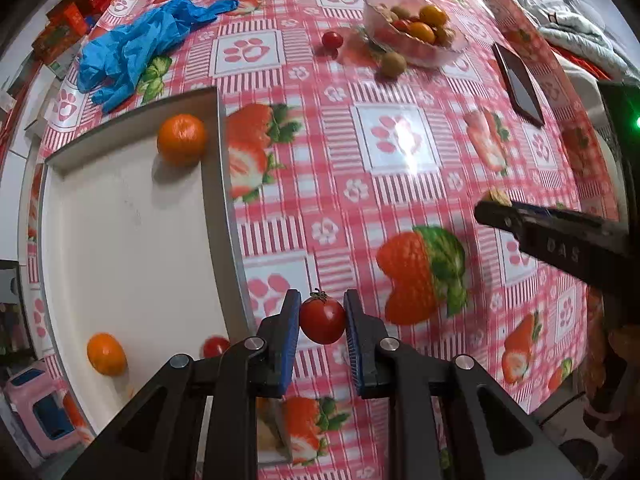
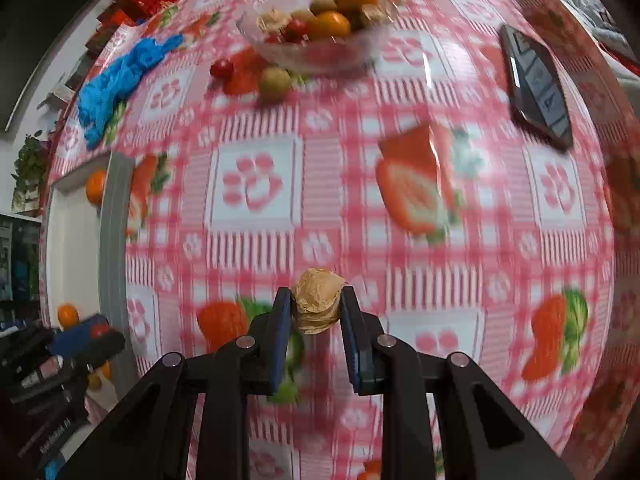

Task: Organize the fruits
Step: 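Carry the cherry tomato and husked fruit toward the white tray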

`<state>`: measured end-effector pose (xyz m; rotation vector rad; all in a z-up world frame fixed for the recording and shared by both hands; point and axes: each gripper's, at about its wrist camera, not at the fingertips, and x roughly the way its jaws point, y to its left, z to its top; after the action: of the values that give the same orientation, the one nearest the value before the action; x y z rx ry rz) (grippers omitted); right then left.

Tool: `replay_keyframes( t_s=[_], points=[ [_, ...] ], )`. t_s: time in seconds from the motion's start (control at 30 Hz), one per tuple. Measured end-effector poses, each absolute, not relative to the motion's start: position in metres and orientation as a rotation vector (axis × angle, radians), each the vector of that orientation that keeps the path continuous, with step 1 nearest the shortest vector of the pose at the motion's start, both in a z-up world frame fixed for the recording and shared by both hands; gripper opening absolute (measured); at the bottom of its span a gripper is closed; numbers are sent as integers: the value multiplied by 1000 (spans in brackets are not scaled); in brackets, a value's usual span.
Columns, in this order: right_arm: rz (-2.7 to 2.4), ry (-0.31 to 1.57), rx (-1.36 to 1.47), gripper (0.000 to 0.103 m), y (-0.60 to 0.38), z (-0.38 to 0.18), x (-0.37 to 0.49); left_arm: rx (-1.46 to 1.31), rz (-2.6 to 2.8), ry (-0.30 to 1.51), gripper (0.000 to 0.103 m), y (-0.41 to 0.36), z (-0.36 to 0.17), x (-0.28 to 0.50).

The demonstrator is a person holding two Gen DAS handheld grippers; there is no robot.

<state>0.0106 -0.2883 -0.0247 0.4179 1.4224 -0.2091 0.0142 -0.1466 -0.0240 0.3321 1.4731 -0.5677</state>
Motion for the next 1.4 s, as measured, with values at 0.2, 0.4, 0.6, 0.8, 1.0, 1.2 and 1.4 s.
replay_keyframes(
  t_s=[0.2,0.4,0.6,0.8,1.0,1.2,1.4],
  points=[
    [-205,1457,424,26,-276,-18,-18,355,-570,1475,23,-138,-19,-3],
    [-170,1478,409,26,-253,-9,-30,392,-568,1468,23,-124,-12,-14],
    [-145,1482,403,26,-234,0,-33,409,-560,1468,23,-108,-7,-18],
    [-126,1472,375,26,-219,11,-28,416,-561,1459,23,-96,0,-20],
    [-111,1463,346,26,-205,19,-20,403,-562,1442,23,-88,6,-19],
    [-87,1464,320,26,-190,22,-15,377,-537,1446,23,-73,7,-14],
    [-66,1473,305,26,-178,21,-13,361,-517,1452,23,-61,5,-13]
  ],
)
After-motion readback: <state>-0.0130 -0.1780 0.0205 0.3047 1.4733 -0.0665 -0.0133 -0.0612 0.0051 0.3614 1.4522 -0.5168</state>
